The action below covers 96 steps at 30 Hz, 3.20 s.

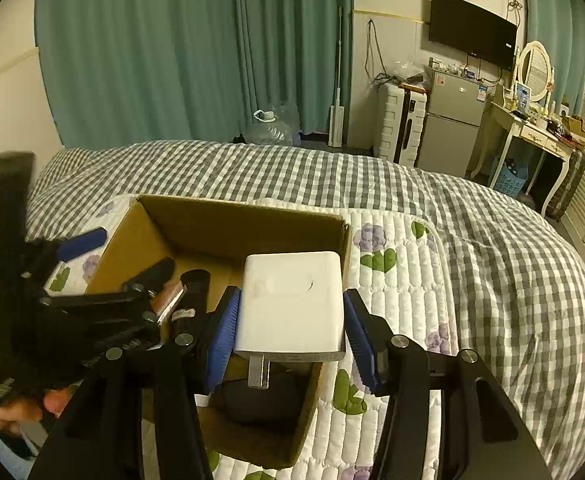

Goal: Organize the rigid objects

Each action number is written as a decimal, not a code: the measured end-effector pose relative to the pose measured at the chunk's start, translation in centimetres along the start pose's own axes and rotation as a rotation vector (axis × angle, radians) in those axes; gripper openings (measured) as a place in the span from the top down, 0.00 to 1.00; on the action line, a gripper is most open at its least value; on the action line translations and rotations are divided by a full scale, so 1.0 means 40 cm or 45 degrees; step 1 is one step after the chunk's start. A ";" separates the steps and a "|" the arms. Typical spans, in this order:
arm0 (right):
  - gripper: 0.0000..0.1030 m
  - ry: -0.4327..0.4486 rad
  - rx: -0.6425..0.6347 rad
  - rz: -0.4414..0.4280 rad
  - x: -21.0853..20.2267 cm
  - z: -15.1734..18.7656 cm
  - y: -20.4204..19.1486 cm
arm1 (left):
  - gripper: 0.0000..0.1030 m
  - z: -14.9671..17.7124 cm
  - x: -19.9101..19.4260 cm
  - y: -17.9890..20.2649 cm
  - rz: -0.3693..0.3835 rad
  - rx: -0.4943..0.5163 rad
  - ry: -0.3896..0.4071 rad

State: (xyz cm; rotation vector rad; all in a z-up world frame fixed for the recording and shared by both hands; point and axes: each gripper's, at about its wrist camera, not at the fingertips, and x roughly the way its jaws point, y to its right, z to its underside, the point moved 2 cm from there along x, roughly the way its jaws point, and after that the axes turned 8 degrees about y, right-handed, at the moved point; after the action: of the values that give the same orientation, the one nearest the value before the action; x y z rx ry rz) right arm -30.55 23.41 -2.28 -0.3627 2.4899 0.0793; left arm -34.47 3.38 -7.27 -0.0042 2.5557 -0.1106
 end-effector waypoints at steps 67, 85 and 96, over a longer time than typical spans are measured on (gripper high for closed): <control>0.00 0.579 0.032 0.165 -0.389 0.179 -0.088 | 0.00 0.199 -0.522 -0.113 -0.105 -0.147 0.577; 0.00 0.532 0.048 0.152 -0.363 0.204 -0.092 | 0.00 0.220 -0.492 -0.110 -0.125 -0.146 0.518; 0.00 0.524 0.049 0.152 -0.363 0.199 -0.094 | 0.00 0.218 -0.483 -0.110 -0.118 -0.150 0.503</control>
State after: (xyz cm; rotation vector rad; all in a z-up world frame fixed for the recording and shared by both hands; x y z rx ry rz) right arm -13.73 24.38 -0.12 -0.2308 2.9145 0.0041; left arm -13.64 -1.19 -3.55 -0.1616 2.9534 0.0059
